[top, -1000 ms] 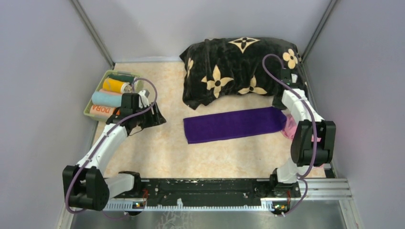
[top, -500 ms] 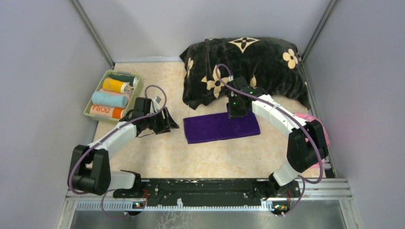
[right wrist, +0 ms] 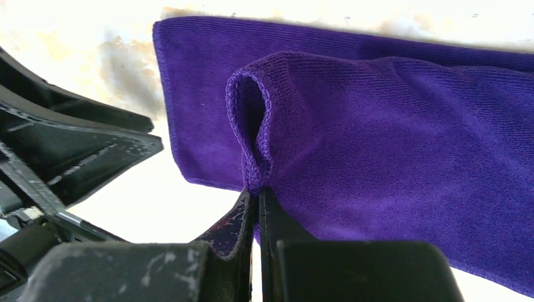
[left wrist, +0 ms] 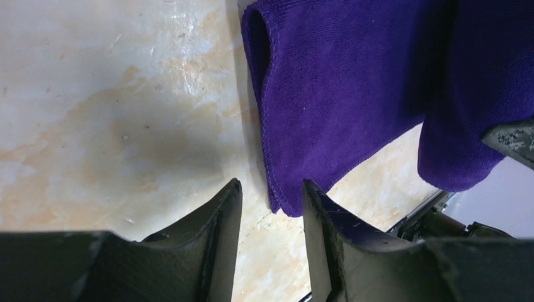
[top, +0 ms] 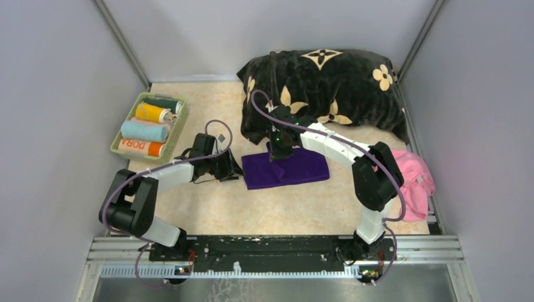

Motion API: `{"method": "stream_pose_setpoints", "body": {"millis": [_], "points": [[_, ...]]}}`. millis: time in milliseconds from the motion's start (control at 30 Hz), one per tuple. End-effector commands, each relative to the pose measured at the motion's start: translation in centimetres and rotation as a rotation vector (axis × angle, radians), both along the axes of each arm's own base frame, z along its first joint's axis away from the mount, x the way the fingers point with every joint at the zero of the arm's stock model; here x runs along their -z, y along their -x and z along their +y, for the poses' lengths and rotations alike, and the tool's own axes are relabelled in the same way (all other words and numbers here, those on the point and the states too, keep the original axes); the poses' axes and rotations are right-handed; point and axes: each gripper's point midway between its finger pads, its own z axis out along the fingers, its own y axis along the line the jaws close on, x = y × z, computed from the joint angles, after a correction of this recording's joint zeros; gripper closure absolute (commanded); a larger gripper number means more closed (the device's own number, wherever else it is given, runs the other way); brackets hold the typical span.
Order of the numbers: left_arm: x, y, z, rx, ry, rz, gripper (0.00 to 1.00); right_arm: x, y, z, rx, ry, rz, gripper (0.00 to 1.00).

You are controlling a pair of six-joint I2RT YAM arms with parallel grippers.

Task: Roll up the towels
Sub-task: Fold the towel at the center of the board.

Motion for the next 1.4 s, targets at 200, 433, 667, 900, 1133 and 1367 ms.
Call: {"method": "stream_pose_setpoints", "body": {"millis": [200,433,667,900,1133,1367], "points": [[1.9,0.3,-0.9,0.003,-0.014,0.01,0.69,-2.3,-0.9,4.7,0.033,-0.082,-0.042,1.0],[2.5,0.8,-1.0,0.011,-0.027,0.019,0.77,-1.7,-0.5,6.3,0.027,-0.092,-0.021,1.0],[2.8,1.1,-1.2,0.018,-0.034,0.021,0.79,-1.0,-0.6,7.4,0.061,-0.102,-0.024,1.0],[3.1,1.3,-1.2,0.023,-0.045,0.023,0.8,0.6,-0.2,8.5,0.059,-0.11,0.023,1.0],[3.3,1.5,-1.3,0.027,-0.051,0.025,0.82,1.4,-0.4,9.2,0.077,-0.114,0.044,1.0],[3.4,1.6,-1.4,0.031,-0.058,0.026,0.84,1.9,-0.6,9.7,0.093,-0.125,0.061,1.0]]}}
